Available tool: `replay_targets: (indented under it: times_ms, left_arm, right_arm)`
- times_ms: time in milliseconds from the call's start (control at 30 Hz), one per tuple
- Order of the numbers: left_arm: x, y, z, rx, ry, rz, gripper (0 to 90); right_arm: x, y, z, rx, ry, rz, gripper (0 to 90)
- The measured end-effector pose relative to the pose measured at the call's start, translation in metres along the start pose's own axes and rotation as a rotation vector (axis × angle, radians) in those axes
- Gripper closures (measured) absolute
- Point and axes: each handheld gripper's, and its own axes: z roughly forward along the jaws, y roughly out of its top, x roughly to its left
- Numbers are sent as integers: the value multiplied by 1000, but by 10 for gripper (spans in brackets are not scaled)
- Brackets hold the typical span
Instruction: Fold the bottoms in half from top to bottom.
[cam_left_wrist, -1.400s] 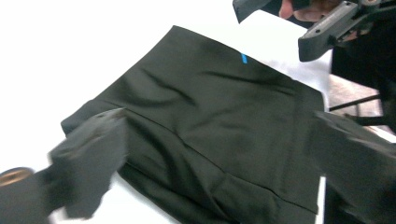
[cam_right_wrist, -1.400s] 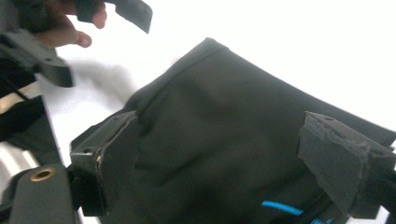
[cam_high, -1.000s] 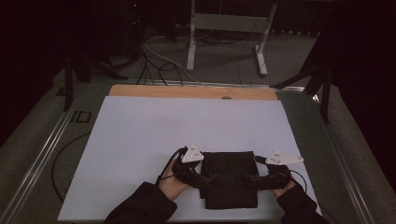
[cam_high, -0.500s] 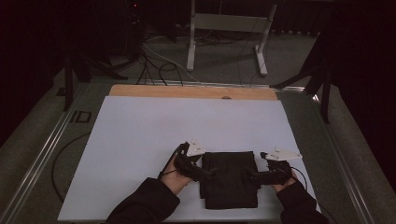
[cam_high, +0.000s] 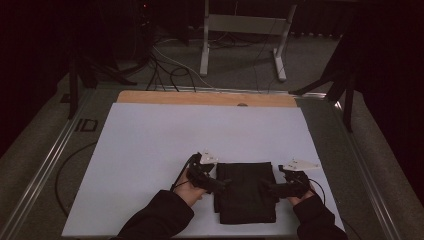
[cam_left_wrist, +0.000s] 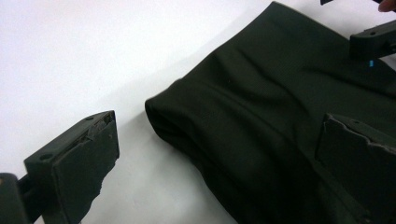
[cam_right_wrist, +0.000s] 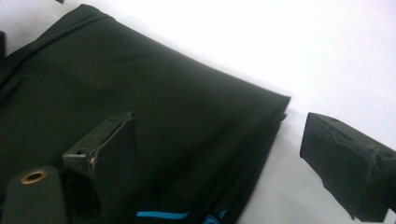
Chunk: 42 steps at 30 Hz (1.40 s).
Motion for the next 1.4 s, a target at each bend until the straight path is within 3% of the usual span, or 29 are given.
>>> replay_targets:
  times_ms: [100,233,400,567,867,967,1233,1400]
  left_arm:
    - [1,-2,4,20,-4,3,11]
    - [1,-4,8,79,22,-16,18]
    - [1,-6,9,104,15,-33,120]
    - [2,-11,11,114,-10,-49,189]
    - [-5,-15,9,105,20,-62,228]
    - [-7,-16,10,104,23,-51,268]
    - [-9,-15,11,98,0,-76,447]
    - [-10,-16,12,88,-17,-98,557]
  right_arm:
    - [1,-2,3,20,-1,-4,97]
    - [0,-5,6,29,-2,19,97]
    - [-1,-8,8,52,11,36,97]
    - [-1,-11,12,80,-6,30,101]
    - [2,-13,17,118,-12,39,149]
    - [4,-13,15,122,0,29,252]
    - [9,-11,12,129,48,23,476]
    - [9,-11,12,130,79,27,571]
